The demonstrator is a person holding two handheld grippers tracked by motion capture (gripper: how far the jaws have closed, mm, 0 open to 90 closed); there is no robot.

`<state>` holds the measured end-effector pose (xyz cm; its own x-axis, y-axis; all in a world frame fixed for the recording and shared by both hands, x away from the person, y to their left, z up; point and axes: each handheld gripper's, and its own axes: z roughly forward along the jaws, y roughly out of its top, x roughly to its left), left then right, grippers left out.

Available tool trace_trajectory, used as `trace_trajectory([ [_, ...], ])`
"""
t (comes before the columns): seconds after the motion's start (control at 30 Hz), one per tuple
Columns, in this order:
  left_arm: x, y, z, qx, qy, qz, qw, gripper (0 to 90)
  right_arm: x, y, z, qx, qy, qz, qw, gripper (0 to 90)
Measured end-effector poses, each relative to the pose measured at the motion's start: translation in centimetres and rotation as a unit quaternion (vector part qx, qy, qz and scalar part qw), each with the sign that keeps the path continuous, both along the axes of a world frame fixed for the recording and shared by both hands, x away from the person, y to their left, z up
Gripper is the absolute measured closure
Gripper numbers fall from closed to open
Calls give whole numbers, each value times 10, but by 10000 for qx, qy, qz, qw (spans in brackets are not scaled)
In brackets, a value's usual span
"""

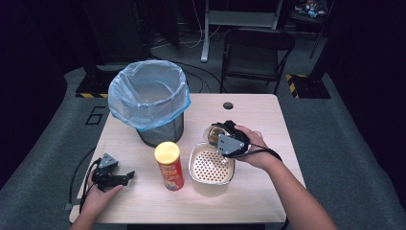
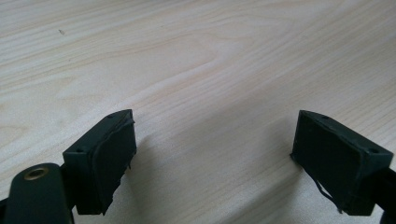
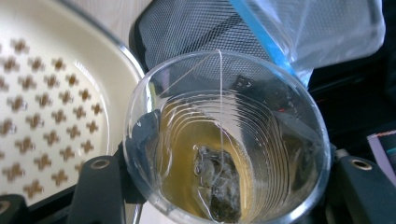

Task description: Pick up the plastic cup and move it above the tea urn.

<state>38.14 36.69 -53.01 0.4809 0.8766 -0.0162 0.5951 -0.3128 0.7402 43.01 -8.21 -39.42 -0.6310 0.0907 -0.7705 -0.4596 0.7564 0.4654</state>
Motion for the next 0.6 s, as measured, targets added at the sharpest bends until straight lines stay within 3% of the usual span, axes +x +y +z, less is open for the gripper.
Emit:
trace_trajectory([
  [0.13, 0, 0, 0, -1, 3, -10, 10000, 133, -12, 5, -4, -570, -647, 39, 9963, 366],
  [0.23, 0, 0, 0, -5, 0, -12, 10000, 133, -23, 9, -8, -971, -1241, 116, 9874, 366],
  [0.3, 0, 0, 0, -5, 1, -12, 10000, 133, -29, 11, -10, -1210, -1699, 142, 9779, 366],
  [0.43, 0, 0, 0, -4, 2, -12, 10000, 133, -38, 16, -14, -1796, -2268, 268, 9569, 363],
  [0.5, 0, 0, 0, -5, 2, -13, 10000, 133, -40, 18, -18, -2059, -2680, 216, 9409, 364],
  [0.53, 0, 0, 0, -6, 0, -12, 10000, 133, -41, 19, -18, -2166, -2728, 232, 9371, 364],
  [0.57, 0, 0, 0, -4, 1, -14, 10000, 133, -42, 20, -19, -2262, -2843, 275, 9313, 364],
  [0.6, 0, 0, 0, -5, 2, -14, 10000, 133, -44, 20, -20, -2447, -3045, 309, 9200, 363],
])
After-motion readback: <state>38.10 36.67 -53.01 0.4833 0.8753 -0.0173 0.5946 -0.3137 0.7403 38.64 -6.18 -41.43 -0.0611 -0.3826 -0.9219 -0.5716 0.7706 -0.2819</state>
